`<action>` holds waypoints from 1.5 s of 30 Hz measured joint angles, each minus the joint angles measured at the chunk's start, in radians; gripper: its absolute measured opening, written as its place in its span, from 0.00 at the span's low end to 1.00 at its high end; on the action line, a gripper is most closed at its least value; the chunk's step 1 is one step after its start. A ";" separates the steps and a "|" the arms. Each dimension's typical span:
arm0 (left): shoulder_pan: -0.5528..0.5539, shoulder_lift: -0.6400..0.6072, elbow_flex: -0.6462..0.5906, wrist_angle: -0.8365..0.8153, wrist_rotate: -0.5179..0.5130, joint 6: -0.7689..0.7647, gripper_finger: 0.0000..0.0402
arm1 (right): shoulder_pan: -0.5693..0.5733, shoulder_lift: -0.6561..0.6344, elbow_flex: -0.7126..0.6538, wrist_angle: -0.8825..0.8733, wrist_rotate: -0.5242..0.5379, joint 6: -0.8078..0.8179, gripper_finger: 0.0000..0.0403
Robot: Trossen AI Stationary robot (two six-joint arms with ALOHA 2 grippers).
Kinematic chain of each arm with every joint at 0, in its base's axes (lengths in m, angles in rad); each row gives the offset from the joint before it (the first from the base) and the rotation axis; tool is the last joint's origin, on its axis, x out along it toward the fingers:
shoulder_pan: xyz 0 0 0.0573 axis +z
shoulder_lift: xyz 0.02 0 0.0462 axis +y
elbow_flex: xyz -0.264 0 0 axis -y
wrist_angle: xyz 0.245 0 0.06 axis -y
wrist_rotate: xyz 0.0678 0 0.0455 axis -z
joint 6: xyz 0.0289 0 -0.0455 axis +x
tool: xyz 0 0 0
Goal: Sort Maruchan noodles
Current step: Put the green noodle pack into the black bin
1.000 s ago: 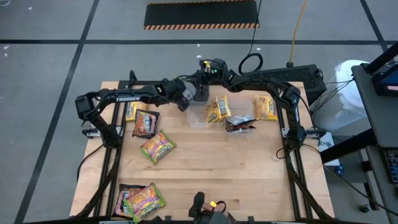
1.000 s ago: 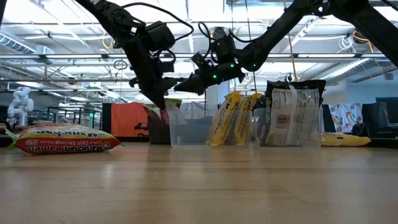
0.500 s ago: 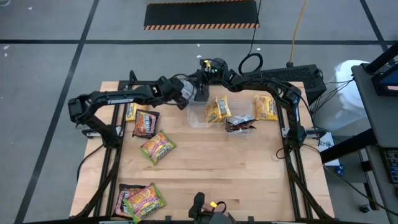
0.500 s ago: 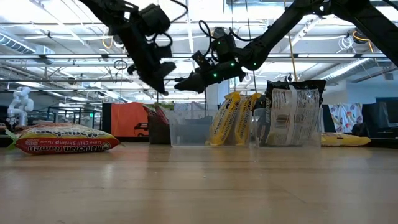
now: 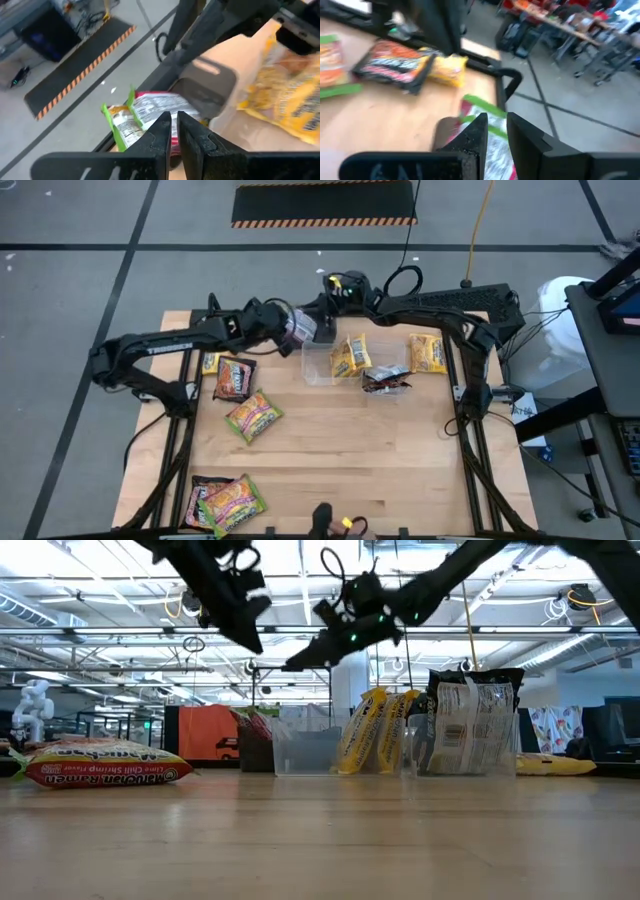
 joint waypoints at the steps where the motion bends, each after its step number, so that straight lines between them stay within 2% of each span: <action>1: -0.011 -0.017 0.000 -0.017 0.004 0.005 0.09 | 0.008 -0.022 0.000 -0.050 0.000 -0.021 0.17; 8: -0.142 -0.134 0.000 -0.241 0.013 -0.056 0.09 | 0.099 -0.216 0.000 -0.431 0.022 -0.175 0.17; 11: -0.220 -0.184 0.000 -0.336 0.016 -0.115 0.09 | 0.169 -0.286 0.000 -0.557 0.124 -0.235 0.17; 15: -0.340 -0.248 0.000 -0.429 0.080 -0.223 0.09 | 0.290 -0.357 0.000 -0.649 0.244 -0.247 0.17; 21: -0.544 -0.303 0.001 -0.505 0.143 -0.373 0.09 | 0.490 -0.370 0.000 -0.711 0.376 -0.200 0.17; 27: -0.742 -0.307 0.000 -0.584 0.145 -0.537 0.09 | 0.643 -0.358 0.000 -0.697 0.445 -0.138 0.17; 33: -0.885 -0.300 0.000 -0.602 0.133 -0.719 0.09 | 0.741 -0.298 0.001 -0.628 0.500 -0.090 0.17; 39: -0.995 -0.301 0.000 -0.603 0.027 -0.811 0.09 | 0.769 -0.184 0.001 -0.521 0.499 -0.055 0.17; 45: -1.062 -0.301 0.000 -0.599 -0.031 -0.892 0.09 | 0.748 -0.071 0.000 -0.349 0.500 -0.054 0.17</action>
